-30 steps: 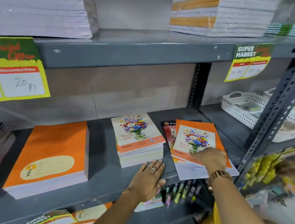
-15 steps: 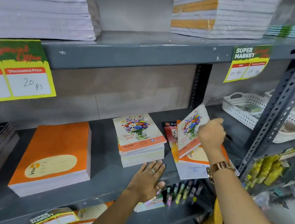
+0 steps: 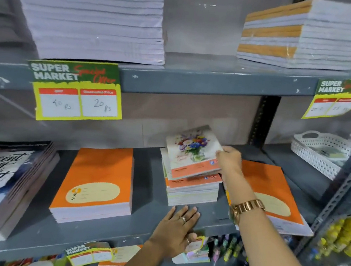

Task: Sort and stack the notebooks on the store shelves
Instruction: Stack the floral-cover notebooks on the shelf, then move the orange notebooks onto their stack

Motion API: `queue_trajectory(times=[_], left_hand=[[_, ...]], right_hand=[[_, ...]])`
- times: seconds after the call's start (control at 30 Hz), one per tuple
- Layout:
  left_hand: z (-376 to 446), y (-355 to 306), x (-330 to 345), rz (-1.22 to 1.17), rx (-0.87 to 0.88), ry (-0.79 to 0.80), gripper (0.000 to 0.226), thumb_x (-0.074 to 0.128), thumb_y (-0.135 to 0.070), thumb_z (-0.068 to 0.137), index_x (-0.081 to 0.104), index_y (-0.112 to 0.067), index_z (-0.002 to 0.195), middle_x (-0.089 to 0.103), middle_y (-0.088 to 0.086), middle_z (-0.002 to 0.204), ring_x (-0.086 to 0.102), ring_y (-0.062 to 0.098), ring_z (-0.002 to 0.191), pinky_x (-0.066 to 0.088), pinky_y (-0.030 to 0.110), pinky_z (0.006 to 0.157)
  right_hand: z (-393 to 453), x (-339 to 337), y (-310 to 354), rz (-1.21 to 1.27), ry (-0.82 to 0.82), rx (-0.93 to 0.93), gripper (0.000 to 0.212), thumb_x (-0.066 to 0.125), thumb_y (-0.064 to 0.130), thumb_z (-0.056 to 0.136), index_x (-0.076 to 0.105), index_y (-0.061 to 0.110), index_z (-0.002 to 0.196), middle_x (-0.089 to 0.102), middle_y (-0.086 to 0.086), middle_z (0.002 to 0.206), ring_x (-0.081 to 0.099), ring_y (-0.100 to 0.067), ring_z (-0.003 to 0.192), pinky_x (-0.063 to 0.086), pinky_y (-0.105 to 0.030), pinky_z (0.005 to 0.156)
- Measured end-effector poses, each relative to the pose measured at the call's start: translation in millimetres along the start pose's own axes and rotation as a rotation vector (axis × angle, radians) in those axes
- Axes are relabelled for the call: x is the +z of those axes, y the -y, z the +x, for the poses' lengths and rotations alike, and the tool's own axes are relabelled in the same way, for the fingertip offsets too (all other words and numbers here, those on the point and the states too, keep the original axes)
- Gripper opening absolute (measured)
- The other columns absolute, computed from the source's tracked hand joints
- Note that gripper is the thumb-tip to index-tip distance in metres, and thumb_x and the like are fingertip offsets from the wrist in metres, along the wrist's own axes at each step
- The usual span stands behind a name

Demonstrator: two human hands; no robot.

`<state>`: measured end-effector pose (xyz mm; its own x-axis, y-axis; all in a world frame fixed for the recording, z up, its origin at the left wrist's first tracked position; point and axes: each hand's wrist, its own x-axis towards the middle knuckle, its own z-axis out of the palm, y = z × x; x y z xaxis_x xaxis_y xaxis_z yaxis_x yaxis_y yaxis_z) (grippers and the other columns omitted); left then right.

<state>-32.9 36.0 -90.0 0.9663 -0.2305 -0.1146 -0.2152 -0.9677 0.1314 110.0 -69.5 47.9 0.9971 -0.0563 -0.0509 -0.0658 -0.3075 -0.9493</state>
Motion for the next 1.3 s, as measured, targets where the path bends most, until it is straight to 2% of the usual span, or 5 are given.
queue_trajectory(times=[0.37,0.87,1.07,1.17,1.3], left_hand=[[-1.5,0.4,2.2,-0.013,-0.044,0.002,0.057,0.023,-0.04,0.1,0.0,-0.023,0.149,-0.002,-0.004,0.16,-0.006,0.017,0.147,-0.007,0.04,0.12],[64.2,-55.9,-22.0,-0.268,-0.048,-0.067,0.053,0.024,-0.033,0.101,0.006,-0.019,0.149,0.009,0.002,0.16,0.023,0.023,0.143,0.039,0.038,0.105],[93.0,-83.5,-24.1,-0.339,-0.066,-0.09,0.052,0.027,-0.028,0.101,0.009,-0.018,0.149,0.013,0.006,0.159,0.036,0.03,0.136,0.043,0.04,0.1],[103.6,-94.4,-22.3,-0.393,-0.103,-0.119,0.053,0.029,-0.026,0.1,0.011,-0.015,0.148,0.026,0.01,0.154,0.046,0.034,0.126,0.046,0.04,0.096],[114.3,-103.7,-19.9,-0.593,-0.232,-0.221,0.055,0.04,-0.018,0.095,0.02,-0.015,0.146,0.061,0.014,0.121,0.06,0.032,0.104,0.051,0.045,0.09]], right_hand=[[-8.0,20.0,-27.3,-0.724,-0.096,-0.22,0.04,0.054,0.036,0.091,0.057,0.004,0.115,0.063,-0.019,0.118,0.053,-0.037,0.113,0.048,-0.038,0.083],[12.4,-108.8,-84.5,-0.829,-0.221,0.075,0.047,0.052,0.034,0.093,0.049,-0.001,0.123,0.052,-0.02,0.128,0.045,-0.037,0.121,0.046,-0.044,0.092],[17.7,-142.6,-112.6,-0.754,-0.136,0.346,0.061,0.064,0.044,0.081,0.054,-0.001,0.121,0.054,-0.018,0.128,0.052,-0.037,0.116,0.05,-0.043,0.09],[22.2,-147.8,-121.8,-0.759,-0.049,0.355,0.05,0.067,0.044,0.078,0.061,0.001,0.102,0.061,-0.019,0.119,0.058,-0.035,0.11,0.052,-0.039,0.083],[28.0,-147.2,-123.9,-0.778,-0.053,0.389,0.059,0.07,0.041,0.075,0.058,0.001,0.117,0.058,-0.018,0.125,0.055,-0.034,0.115,0.053,-0.038,0.088]])
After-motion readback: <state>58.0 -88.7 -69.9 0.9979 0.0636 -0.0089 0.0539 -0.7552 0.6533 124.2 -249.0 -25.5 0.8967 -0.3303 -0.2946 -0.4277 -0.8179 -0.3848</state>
